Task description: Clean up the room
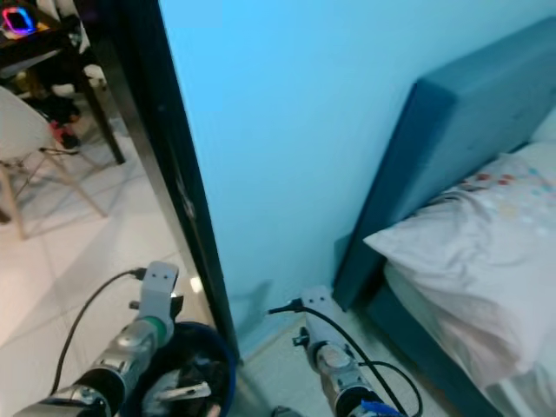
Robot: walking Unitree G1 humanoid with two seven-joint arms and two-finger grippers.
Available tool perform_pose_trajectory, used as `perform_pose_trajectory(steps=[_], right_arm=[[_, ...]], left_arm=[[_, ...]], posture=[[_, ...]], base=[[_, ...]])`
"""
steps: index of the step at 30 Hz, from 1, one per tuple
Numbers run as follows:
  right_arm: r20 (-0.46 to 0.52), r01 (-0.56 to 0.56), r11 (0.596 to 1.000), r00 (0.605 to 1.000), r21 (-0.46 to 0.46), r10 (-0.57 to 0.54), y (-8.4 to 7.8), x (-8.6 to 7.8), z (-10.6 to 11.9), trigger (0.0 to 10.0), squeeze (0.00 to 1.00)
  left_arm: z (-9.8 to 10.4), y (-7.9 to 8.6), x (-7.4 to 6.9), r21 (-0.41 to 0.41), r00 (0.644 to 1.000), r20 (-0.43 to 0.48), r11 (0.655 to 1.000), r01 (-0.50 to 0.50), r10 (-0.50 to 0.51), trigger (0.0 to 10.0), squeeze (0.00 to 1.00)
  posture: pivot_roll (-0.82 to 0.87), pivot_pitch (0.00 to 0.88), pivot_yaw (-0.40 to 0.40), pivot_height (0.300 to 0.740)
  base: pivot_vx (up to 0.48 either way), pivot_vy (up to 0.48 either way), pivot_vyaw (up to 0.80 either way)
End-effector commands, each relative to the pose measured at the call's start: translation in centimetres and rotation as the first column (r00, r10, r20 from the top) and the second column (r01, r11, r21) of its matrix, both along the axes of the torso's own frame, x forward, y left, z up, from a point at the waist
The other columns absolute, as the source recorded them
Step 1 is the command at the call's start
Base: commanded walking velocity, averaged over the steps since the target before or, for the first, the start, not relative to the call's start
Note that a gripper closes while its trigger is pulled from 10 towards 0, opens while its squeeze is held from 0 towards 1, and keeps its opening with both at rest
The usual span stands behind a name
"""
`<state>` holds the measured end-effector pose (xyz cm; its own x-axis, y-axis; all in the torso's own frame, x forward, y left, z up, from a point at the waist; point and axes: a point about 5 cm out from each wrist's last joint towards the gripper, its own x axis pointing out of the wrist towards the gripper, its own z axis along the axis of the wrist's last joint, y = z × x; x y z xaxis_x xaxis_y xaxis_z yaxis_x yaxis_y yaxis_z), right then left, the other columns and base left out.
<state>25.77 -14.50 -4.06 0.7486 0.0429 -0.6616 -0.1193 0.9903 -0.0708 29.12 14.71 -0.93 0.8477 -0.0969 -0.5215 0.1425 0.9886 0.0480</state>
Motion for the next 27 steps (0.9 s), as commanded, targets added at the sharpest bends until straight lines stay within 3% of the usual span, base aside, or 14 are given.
perform_pose_trajectory(steps=[1, 24, 27], right_arm=[[-0.021, -0.005, 1.0, 1.0, 0.012, 0.005, 0.45, -0.47, -0.38, 10.0, 0.0], [-0.022, -0.025, 1.0, 0.999, 0.016, 0.025, 0.59, -0.48, -0.38, 10.0, 0.0], [-0.023, -0.025, 1.0, 0.999, 0.016, 0.025, 0.58, -0.48, -0.38, 10.0, 0.0]], left_arm=[[-0.55, 0.28, -0.58, 0.004, 1.0, -0.022, 1.0, -0.002, 0.003, 10.0, 0.0], [-0.21, 0.01, -0.36, -0.005, 1.0, 0.012, 1.0, 0.023, -0.023, 10.0, 0.0], [-0.21, -0.02, -0.36, -0.005, 1.0, 0.013, 1.0, 0.025, -0.025, 10.0, 0.0]], posture=[[0.1, 0.0, 0.096, 0.74], [0.09, 0.0, 0.091, 0.74], [0.09, 0.0, 0.091, 0.74]], base=[[0.0, 0.0, 0.0], [0.0, 0.0, 0.0], [0.0, -0.331, 0.0]])
